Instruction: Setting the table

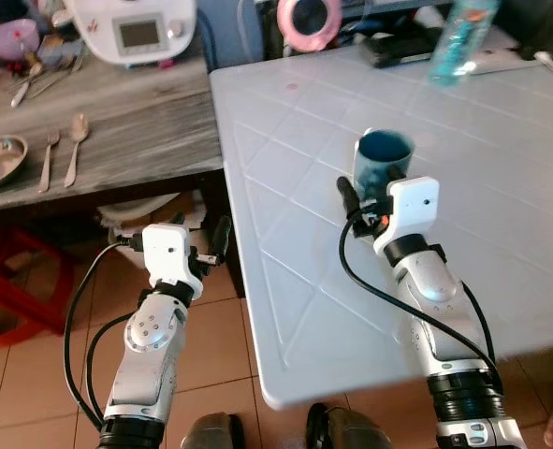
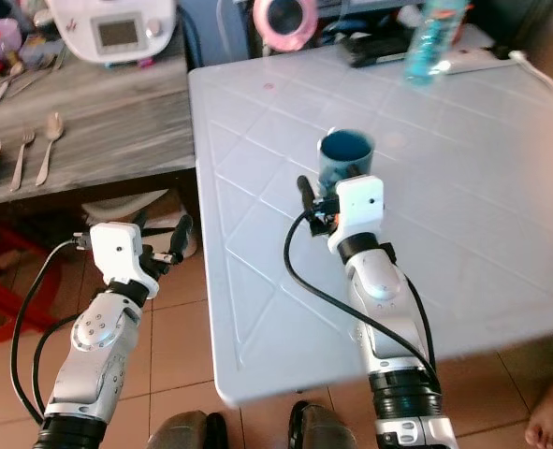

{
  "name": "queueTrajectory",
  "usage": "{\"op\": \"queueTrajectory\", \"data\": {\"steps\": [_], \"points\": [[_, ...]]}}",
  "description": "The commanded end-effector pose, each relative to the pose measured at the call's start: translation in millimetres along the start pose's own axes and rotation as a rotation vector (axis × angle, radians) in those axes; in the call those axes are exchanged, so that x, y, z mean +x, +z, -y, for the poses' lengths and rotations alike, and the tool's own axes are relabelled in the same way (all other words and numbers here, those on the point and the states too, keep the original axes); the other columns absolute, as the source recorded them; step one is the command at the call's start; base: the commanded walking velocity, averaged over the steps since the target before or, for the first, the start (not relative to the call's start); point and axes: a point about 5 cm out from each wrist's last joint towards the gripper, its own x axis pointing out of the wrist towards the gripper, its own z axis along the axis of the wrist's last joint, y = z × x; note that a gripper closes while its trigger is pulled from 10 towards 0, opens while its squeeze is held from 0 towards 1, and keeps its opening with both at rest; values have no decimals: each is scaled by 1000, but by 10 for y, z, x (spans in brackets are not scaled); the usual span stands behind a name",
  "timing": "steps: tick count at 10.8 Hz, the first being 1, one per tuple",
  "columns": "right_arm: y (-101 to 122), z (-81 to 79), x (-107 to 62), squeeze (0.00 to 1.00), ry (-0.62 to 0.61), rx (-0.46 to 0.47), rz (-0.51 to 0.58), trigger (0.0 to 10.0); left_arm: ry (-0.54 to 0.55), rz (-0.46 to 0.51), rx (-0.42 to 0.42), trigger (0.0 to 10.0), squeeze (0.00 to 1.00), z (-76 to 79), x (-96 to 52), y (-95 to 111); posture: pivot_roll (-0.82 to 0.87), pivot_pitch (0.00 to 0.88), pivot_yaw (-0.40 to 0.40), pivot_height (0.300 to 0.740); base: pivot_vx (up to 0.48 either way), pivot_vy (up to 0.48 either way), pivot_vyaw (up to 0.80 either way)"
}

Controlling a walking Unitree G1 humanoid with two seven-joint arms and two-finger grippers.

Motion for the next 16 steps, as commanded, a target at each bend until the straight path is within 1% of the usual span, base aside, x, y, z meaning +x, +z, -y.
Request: {"op": "queueTrajectory", "data": {"steps": [1,4,6,7,9,10,12,13,16], "points": [[-36,-25,-10,0,25,16,-22,10000,-7,-3,0,10000,0,-4,-17,11,-57,140,68,740,0,0,0],[-49,-17,-58,0,39,21,-26,10000,-15,-4,-7,10000,0,7,-18,12,-60,145,68,740,0,0,0],[-67,21,-100,0,32,18,-37,10000,-16,-4,-8,10000,0,7,-10,16,-59,146,66,740,0,0,0],[-86,49,-133,0,18,18,-47,10000,-13,-3,-8,10000,0,1,-7,20,-58,146,65,740,0,0,0],[-135,109,-166,0,-58,24,-80,10000,-14,-3,-10,10000,0,4,-9,25,-58,149,64,740,0,0,0],[-180,118,-151,0,-120,61,-106,10000,-17,-6,-13,10000,0,15,-17,17,-56,153,68,740,0,0,0],[-173,59,-57,0,-123,91,-108,10000,-23,-9,-12,10000,0,21,-23,18,-51,155,71,740,0,0,0],[-188,39,-46,0,-126,114,-124,10000,-21,-8,-11,10000,0,10,-23,22,-48,155,68,740,0,0,0],[-188,39,-46,0,-126,114,-124,10000,-21,-8,-11,10000,0,10,-23,22,-48,155,68,740,0,0,0]]}}
